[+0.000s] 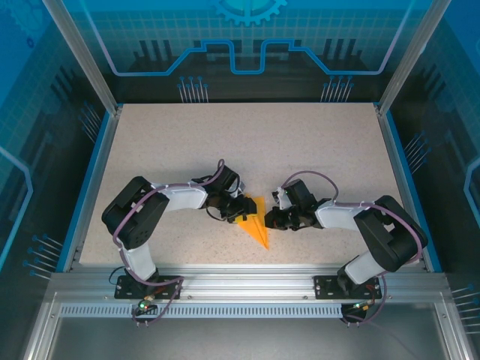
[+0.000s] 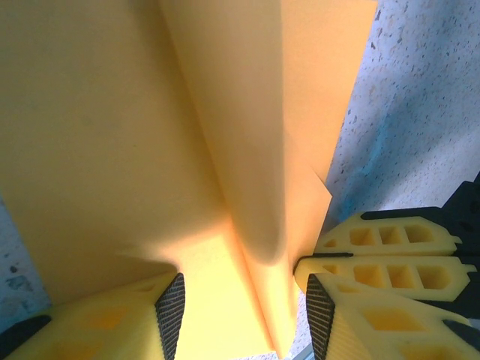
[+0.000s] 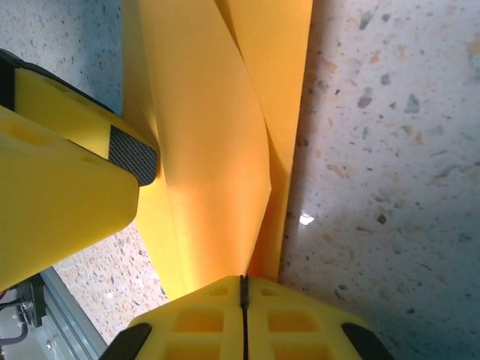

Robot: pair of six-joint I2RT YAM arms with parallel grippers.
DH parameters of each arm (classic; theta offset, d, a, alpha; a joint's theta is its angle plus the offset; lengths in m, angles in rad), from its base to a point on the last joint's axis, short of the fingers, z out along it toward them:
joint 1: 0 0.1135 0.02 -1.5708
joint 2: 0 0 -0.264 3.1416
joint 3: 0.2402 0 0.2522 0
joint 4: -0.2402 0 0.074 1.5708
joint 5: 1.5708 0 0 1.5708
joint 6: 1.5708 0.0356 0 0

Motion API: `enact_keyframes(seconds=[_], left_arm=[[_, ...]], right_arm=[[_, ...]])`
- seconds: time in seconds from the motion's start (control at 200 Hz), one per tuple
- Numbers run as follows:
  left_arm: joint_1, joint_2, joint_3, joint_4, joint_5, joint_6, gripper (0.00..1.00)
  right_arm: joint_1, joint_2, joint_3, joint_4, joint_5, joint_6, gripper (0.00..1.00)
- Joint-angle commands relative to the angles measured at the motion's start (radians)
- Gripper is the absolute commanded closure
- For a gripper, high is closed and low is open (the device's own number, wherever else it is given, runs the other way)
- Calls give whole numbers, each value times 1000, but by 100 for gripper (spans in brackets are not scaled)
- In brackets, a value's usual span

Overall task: Fold a paper plane with a square sheet of paper (fold left side to right side)
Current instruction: Fourth fold the wing at the center of the table.

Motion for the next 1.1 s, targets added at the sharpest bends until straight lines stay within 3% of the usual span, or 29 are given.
enact_keyframes(seconds=[0.0,1.095], left_arm=[[-5,2,1,-78,-36,14,49],[-5,-8,8,-90,-38,26,49]], right_arm=[[6,10,20,-46,20,-23,93],[13,62,54,-138,58,-62,93]])
